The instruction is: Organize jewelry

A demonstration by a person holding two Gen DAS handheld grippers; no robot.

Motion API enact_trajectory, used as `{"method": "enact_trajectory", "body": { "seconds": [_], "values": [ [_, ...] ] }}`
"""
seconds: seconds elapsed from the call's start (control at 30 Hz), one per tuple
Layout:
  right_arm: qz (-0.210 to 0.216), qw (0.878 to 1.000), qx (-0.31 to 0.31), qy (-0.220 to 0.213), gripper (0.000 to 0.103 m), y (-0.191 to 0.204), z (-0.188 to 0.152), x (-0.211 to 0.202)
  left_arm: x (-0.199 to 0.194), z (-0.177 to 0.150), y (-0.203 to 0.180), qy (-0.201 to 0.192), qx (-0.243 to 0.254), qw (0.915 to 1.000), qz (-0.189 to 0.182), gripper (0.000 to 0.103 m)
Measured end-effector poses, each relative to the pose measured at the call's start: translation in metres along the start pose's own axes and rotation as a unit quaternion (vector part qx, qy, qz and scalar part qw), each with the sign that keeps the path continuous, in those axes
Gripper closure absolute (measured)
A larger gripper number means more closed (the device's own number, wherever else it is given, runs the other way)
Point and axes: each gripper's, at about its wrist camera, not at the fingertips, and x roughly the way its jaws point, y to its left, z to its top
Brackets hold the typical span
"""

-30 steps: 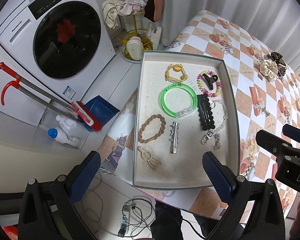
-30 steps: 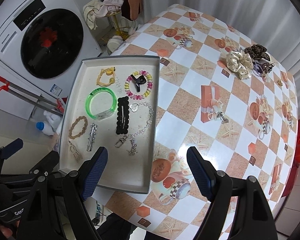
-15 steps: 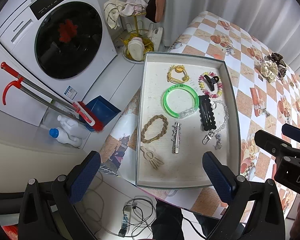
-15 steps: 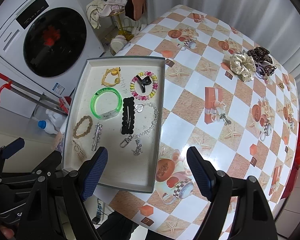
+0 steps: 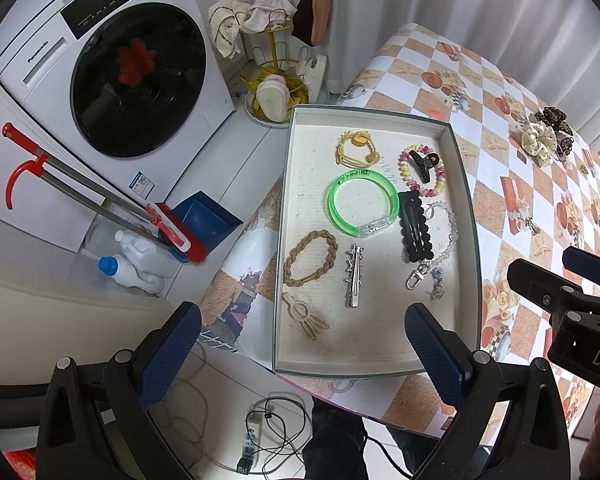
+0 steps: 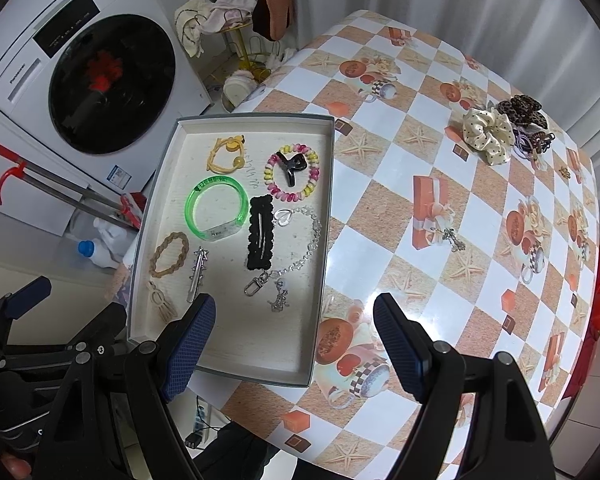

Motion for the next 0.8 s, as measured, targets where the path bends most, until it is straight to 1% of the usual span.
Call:
{"method": "enact_trajectory", "body": {
  "seconds": [0.8],
  "values": [
    [0.001, 1.000, -0.002, 0.000, 0.020, 0.0033, 0.0004, 0.0004, 0.0004, 0.0007, 0.0020, 0.000, 0.002, 1.0000, 0.000, 0.000]
  ]
}}
